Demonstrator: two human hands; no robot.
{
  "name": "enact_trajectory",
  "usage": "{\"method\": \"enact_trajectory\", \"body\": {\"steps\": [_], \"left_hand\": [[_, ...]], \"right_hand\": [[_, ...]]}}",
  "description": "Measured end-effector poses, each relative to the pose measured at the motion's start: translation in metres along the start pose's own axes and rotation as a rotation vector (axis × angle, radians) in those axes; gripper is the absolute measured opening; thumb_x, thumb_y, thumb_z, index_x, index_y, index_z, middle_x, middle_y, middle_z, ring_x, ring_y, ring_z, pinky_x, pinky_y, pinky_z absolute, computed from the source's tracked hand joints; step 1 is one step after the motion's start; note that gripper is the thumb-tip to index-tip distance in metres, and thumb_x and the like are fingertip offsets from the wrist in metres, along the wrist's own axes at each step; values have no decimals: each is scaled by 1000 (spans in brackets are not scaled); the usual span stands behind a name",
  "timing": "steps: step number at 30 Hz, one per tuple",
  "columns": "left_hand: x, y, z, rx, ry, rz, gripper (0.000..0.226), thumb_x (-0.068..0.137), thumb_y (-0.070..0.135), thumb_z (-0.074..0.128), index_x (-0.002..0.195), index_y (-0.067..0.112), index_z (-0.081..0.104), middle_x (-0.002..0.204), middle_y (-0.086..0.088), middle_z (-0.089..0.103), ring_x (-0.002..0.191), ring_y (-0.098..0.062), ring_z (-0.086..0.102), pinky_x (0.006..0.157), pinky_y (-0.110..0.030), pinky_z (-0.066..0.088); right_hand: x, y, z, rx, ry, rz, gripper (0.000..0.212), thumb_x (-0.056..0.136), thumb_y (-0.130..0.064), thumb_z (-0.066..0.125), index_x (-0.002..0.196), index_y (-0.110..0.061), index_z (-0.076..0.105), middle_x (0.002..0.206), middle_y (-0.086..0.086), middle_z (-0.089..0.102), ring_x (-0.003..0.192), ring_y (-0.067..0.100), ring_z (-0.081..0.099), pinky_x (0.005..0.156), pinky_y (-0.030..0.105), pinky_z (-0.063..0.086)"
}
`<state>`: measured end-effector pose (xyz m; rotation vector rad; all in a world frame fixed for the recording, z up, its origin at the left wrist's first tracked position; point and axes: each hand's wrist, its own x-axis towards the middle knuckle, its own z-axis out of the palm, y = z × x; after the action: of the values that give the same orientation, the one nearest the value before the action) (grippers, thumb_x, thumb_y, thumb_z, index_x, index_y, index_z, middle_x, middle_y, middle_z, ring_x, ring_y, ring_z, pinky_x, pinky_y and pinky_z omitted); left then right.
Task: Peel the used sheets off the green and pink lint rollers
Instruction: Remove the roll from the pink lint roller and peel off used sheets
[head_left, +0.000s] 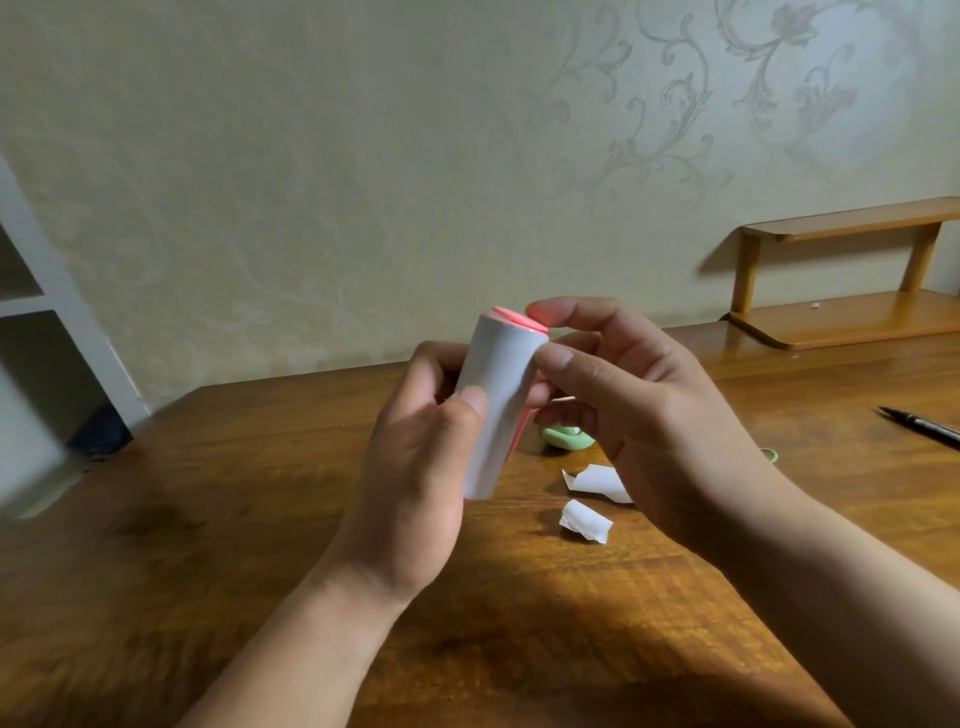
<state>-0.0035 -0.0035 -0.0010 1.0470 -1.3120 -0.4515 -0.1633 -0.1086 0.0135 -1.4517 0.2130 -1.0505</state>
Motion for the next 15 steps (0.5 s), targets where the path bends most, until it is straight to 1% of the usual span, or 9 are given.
{"method": "enact_trajectory", "body": {"steps": [2, 4, 5, 7, 9, 11, 12, 14, 15], "left_hand": [[0, 1, 2, -7, -2, 16, 56, 93, 47, 54, 133, 8, 62, 114, -5, 82, 100, -9, 76, 79, -22, 58], [1, 1, 2, -17, 14, 27, 54, 94, 46, 55, 133, 10, 64, 110, 3, 82, 98, -7, 76, 78, -22, 58], [1, 1, 2, -18, 29, 30, 53, 94, 47, 56, 133, 12, 65, 111, 3, 80, 99, -9, 75, 79, -23, 58], [2, 3, 2, 5, 44, 37, 54, 95, 49, 56, 135, 15, 68, 120, -3, 76, 108, -18, 72, 84, -25, 57], [2, 4, 1, 26, 39, 83, 50, 99, 45, 58, 138, 16, 66, 121, -8, 73, 109, -17, 71, 85, -21, 56], [1, 5, 0, 11, 59, 150, 48, 100, 39, 62, 143, 17, 58, 113, -15, 70, 102, -16, 70, 84, -22, 57], [0, 4, 0, 22, 77, 179, 52, 100, 39, 64, 147, 18, 53, 109, -19, 68, 98, -19, 69, 83, -24, 56], [0, 4, -1, 82, 86, 216, 57, 102, 40, 63, 153, 21, 48, 107, -17, 68, 97, -24, 70, 82, -28, 56], [0, 4, -2, 102, 76, 234, 54, 103, 38, 61, 153, 22, 49, 112, -13, 70, 100, -23, 71, 84, -28, 57]], "right_hand": [[0, 0, 1, 8, 9, 11, 39, 93, -25, 76, 131, -18, 71, 97, 6, 76, 89, 19, 73, 88, 49, 55], [0, 0, 1, 7, 4, 17, 44, 91, -26, 78, 133, -16, 67, 99, 4, 77, 91, 17, 75, 87, 43, 58], [0, -1, 2, 10, 0, 18, 46, 91, -26, 78, 133, -15, 65, 102, 4, 79, 93, 18, 76, 87, 40, 59], [0, -2, 2, 36, -8, 17, 52, 91, -25, 78, 138, -14, 61, 114, 9, 82, 107, 27, 78, 92, 42, 61], [0, -4, 2, 53, -52, 5, 55, 94, -22, 75, 145, -15, 56, 124, 13, 81, 120, 34, 77, 97, 44, 63], [0, -5, 2, 44, -117, -6, 53, 97, -20, 73, 147, -16, 57, 127, 13, 81, 121, 33, 77, 98, 39, 64], [-1, -5, 2, 38, -132, -10, 52, 96, -22, 74, 145, -15, 59, 127, 13, 81, 120, 32, 78, 96, 36, 63], [-2, -5, 2, 24, -129, -28, 51, 92, -26, 76, 140, -14, 65, 126, 11, 82, 118, 29, 79, 93, 32, 62], [-3, -5, 2, -1, -119, -44, 51, 91, -28, 78, 138, -15, 66, 125, 11, 82, 117, 29, 79, 92, 33, 63]]}}
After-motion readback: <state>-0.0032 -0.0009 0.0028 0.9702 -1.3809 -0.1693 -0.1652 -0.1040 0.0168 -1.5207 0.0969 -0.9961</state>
